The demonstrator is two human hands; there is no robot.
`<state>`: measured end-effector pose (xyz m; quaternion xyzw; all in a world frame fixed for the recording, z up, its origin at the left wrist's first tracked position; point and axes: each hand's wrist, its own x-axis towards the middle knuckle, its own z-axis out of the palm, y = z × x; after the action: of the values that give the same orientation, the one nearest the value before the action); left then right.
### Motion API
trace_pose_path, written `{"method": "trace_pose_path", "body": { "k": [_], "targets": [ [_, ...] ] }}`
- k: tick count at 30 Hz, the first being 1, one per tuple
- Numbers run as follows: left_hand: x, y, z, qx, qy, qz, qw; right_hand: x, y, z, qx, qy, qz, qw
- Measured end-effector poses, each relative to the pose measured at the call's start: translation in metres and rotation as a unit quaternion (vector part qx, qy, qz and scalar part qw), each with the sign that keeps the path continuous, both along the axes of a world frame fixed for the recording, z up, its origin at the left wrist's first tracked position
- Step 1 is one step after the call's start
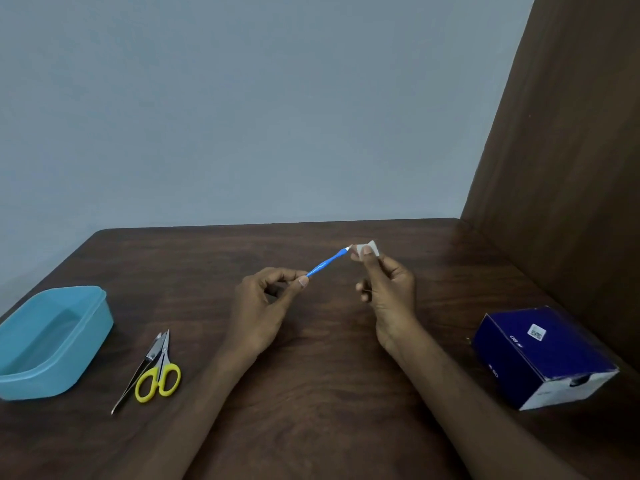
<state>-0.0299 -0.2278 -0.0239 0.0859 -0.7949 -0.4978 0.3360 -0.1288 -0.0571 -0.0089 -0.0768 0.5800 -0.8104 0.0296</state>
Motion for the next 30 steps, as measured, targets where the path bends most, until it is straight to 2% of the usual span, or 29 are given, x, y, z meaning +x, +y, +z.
{"method": "trace_pose_path", "body": {
  "k": [8, 13, 24, 28, 30],
  "targets": [
    [-0.001, -0.003, -0.002, -0.024, -0.014, -0.016, 0.999, 0.003, -0.004, 0.002, -0.063, -0.001, 0.086, 0.994],
    [-0.001, -0.003, -0.002, -0.054, -0.012, 0.013, 0.998, 0.005, 0.001, 0.007, -0.121, -0.049, 0.142, 0.981],
    [0.0, -0.008, -0.005, -0.065, -0.014, 0.047, 0.997, 0.004, 0.001, 0.005, 0.0, -0.028, 0.106, 0.994],
    [-0.01, -0.006, 0.006, -0.071, -0.013, 0.033, 0.997, -0.002, 0.003, 0.011, -0.032, -0.033, 0.094, 0.995],
    [-0.011, -0.006, 0.006, -0.063, -0.011, 0.029, 0.998, -0.003, 0.004, 0.014, -0.113, -0.075, 0.099, 0.986]
  ]
}}
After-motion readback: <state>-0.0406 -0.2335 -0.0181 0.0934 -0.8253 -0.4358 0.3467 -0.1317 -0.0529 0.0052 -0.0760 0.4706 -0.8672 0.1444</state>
